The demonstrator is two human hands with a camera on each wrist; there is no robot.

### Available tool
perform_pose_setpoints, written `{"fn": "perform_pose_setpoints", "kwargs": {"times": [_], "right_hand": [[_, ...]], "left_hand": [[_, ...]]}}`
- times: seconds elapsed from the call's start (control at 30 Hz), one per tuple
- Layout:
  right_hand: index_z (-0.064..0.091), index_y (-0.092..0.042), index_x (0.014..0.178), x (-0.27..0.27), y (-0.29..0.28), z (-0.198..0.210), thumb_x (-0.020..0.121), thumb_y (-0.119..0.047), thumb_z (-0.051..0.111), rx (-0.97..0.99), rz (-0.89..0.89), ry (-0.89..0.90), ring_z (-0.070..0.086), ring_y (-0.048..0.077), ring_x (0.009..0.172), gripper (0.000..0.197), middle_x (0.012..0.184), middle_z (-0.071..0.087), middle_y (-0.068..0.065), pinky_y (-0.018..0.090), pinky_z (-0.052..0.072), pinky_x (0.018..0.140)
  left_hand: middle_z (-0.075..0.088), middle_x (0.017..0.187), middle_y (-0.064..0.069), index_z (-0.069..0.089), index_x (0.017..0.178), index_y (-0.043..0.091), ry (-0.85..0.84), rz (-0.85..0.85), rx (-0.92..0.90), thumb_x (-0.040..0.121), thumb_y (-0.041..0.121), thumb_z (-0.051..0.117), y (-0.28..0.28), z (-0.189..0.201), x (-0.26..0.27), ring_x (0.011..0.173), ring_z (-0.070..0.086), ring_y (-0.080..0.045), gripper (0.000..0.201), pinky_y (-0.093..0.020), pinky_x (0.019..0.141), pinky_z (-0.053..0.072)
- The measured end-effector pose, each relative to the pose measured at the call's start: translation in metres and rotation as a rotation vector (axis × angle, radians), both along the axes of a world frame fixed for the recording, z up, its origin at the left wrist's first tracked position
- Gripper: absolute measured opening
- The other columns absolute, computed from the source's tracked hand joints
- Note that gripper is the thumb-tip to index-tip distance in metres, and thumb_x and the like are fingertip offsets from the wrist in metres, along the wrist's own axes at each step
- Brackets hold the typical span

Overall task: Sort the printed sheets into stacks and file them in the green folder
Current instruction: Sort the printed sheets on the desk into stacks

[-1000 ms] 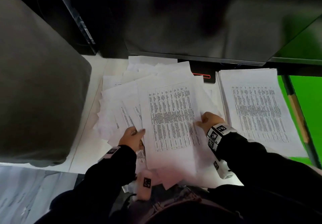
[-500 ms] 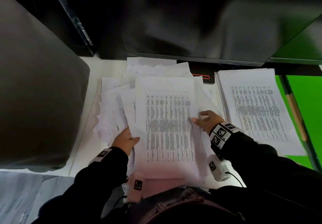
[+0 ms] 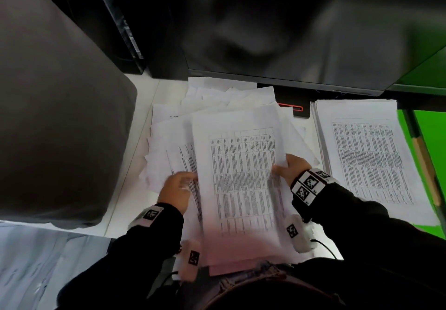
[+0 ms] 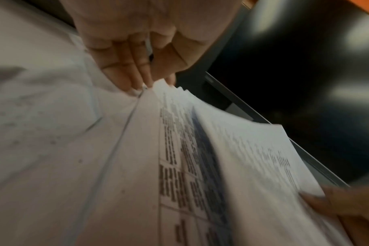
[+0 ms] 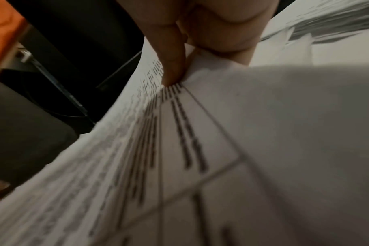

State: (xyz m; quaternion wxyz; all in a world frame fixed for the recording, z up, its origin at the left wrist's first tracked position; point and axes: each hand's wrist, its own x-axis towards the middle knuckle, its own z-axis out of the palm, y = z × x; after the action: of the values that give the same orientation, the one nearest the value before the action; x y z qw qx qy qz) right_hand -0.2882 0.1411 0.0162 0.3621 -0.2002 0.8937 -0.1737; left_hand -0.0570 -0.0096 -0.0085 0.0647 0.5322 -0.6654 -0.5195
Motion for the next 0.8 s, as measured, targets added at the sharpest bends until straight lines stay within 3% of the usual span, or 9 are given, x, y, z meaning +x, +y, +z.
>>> {"fn": "perform_pose_setpoints", "kwargs": {"times": [0.07, 0.13, 0.27, 0.37, 0.43, 0.5, 0.6, 0.67, 0.8], "right_hand": [[0.052, -0.005, 0.121, -0.005, 0.0, 0.002, 0.089, -0.03, 0.059, 0.045, -0.043, 0.011, 0.056, 0.025, 0.102, 0.042, 0.113, 0.061, 0.012, 0.027, 0.039, 0.079], [0.048, -0.005, 0.126, -0.006, -0.003, 0.0, 0.09, -0.031, 0.057, 0.078, -0.042, 0.034, 0.054, 0.029, 0.113, 0.045, 0.124, 0.057, 0.014, 0.031, 0.041, 0.09], [0.046, -0.005, 0.125, 0.008, -0.016, -0.005, 0.093, -0.027, 0.05, 0.103, 0.066, 0.014, 0.055, 0.029, 0.106, 0.039, 0.121, 0.058, 0.015, 0.028, 0.039, 0.08], [0.051, -0.006, 0.12, 0.016, -0.022, -0.008, 0.093, -0.025, 0.05, 0.097, 0.132, -0.033, 0.051, 0.021, 0.087, 0.033, 0.111, 0.061, 0.011, 0.026, 0.037, 0.074], [0.052, -0.005, 0.118, 0.016, -0.023, -0.005, 0.093, -0.028, 0.051, 0.091, 0.141, -0.041, 0.054, 0.022, 0.09, 0.034, 0.106, 0.061, 0.01, 0.026, 0.036, 0.075], [0.052, -0.003, 0.119, 0.015, -0.023, -0.001, 0.093, -0.03, 0.051, 0.091, 0.145, -0.039, 0.055, 0.026, 0.101, 0.038, 0.104, 0.059, 0.009, 0.026, 0.035, 0.078], [0.055, 0.001, 0.115, 0.017, -0.023, 0.0, 0.093, -0.032, 0.05, 0.094, 0.156, -0.062, 0.052, 0.022, 0.086, 0.04, 0.091, 0.054, 0.007, 0.027, 0.036, 0.075], [0.055, 0.0, 0.113, 0.02, -0.024, -0.001, 0.093, -0.033, 0.051, 0.092, 0.139, -0.094, 0.052, 0.022, 0.085, 0.038, 0.095, 0.059, 0.012, 0.028, 0.038, 0.074], [0.044, -0.002, 0.127, 0.025, -0.022, 0.005, 0.093, -0.031, 0.051, 0.0, 0.055, -0.101, 0.051, 0.028, 0.118, 0.045, 0.124, 0.055, 0.014, 0.029, 0.038, 0.087]], "left_hand": [[0.049, 0.106, -0.005, 0.06, 0.11, 0.011, -0.064, 0.166, -0.17, 0.08, -0.01, 0.042, -0.004, 0.0, 0.006, 0.09, 0.048, -0.015, 0.041, -0.021, 0.079, 0.035], [0.055, 0.107, -0.01, 0.056, 0.114, 0.012, -0.076, 0.215, -0.125, 0.083, 0.0, 0.052, -0.005, -0.003, 0.011, 0.084, 0.049, -0.017, 0.034, -0.023, 0.077, 0.036], [0.06, 0.094, -0.018, 0.034, 0.134, 0.023, -0.069, 0.087, -0.034, 0.083, 0.014, 0.065, 0.005, -0.004, 0.01, 0.07, 0.052, -0.018, 0.06, -0.024, 0.07, 0.037], [0.065, 0.1, -0.009, 0.015, 0.146, 0.028, -0.038, 0.119, -0.016, 0.088, 0.009, 0.058, 0.006, -0.005, 0.012, 0.09, 0.062, -0.021, 0.074, -0.023, 0.084, 0.04], [0.062, 0.118, -0.008, 0.027, 0.144, 0.024, -0.066, 0.123, 0.008, 0.091, 0.009, 0.054, 0.003, -0.006, 0.015, 0.114, 0.057, -0.023, 0.062, -0.023, 0.093, 0.034], [0.061, 0.121, -0.008, 0.033, 0.142, 0.022, -0.093, 0.092, -0.004, 0.093, 0.013, 0.051, 0.001, -0.006, 0.019, 0.119, 0.054, -0.022, 0.053, -0.022, 0.092, 0.031], [0.057, 0.107, -0.002, 0.039, 0.138, 0.028, -0.078, 0.112, -0.076, 0.093, 0.017, 0.052, 0.001, 0.0, 0.02, 0.1, 0.055, -0.018, 0.048, -0.022, 0.088, 0.033], [0.049, 0.107, 0.0, 0.053, 0.125, 0.021, -0.067, 0.138, -0.155, 0.09, 0.017, 0.057, -0.001, -0.002, 0.019, 0.094, 0.055, -0.019, 0.036, -0.022, 0.086, 0.036], [0.058, 0.091, -0.011, 0.056, 0.098, 0.012, -0.067, 0.074, -0.173, 0.093, 0.017, 0.05, -0.007, -0.007, 0.019, 0.083, 0.054, -0.024, 0.01, -0.026, 0.076, 0.037]]}}
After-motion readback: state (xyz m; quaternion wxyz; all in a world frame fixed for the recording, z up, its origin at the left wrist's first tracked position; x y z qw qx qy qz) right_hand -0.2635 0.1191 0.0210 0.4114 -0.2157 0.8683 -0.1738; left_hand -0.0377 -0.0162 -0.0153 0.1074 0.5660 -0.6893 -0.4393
